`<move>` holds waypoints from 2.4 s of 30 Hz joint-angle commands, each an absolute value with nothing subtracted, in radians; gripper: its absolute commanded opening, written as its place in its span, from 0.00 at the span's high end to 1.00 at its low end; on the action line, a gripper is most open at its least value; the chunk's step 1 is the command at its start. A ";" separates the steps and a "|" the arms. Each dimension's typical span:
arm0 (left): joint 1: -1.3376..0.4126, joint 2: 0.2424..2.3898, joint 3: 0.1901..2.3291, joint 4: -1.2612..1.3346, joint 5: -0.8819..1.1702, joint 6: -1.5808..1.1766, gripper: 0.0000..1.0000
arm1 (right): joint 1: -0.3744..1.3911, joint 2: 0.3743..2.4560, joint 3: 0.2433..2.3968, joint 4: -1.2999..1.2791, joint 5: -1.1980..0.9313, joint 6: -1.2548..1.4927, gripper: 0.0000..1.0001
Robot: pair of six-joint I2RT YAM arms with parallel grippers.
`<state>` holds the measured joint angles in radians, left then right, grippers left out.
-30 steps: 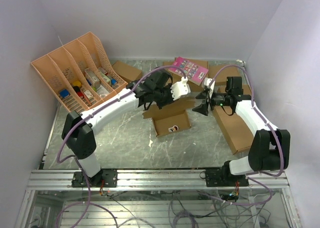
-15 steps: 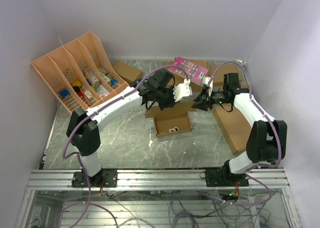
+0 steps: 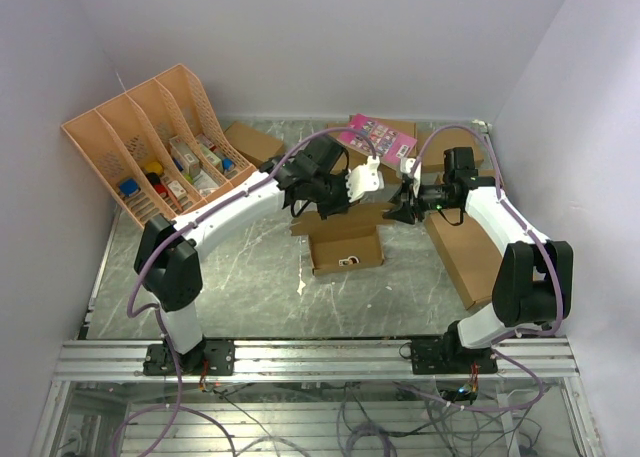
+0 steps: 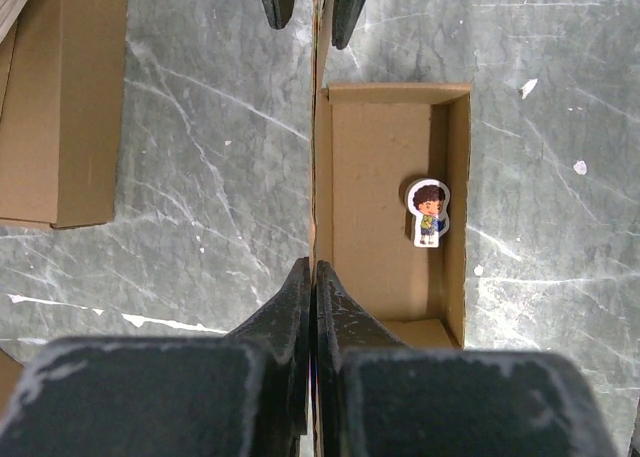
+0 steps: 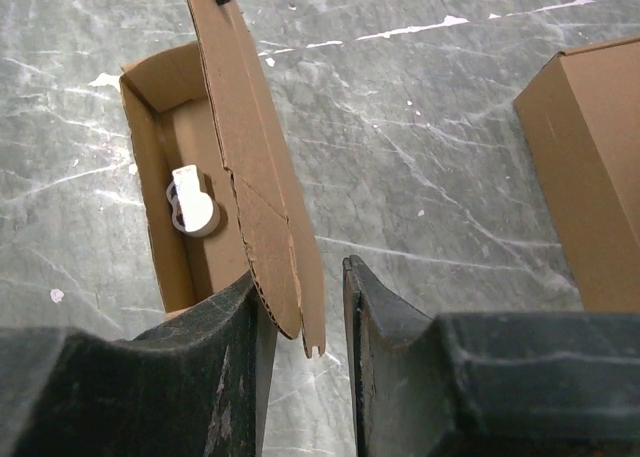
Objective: Fold the paper box
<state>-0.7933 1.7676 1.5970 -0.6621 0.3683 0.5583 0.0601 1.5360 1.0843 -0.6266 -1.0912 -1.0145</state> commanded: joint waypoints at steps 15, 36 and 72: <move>-0.768 1.746 1.599 -0.597 0.357 0.480 0.68 | 0.075 1.532 1.070 -0.645 -1.056 -1.055 1.00; -0.430 1.144 0.559 0.406 0.475 0.036 0.28 | 0.073 1.602 1.134 -0.806 -1.061 -1.169 1.00; -0.431 1.380 0.715 0.223 0.670 0.128 0.77 | 0.074 1.606 1.142 -0.812 -1.069 -1.166 1.00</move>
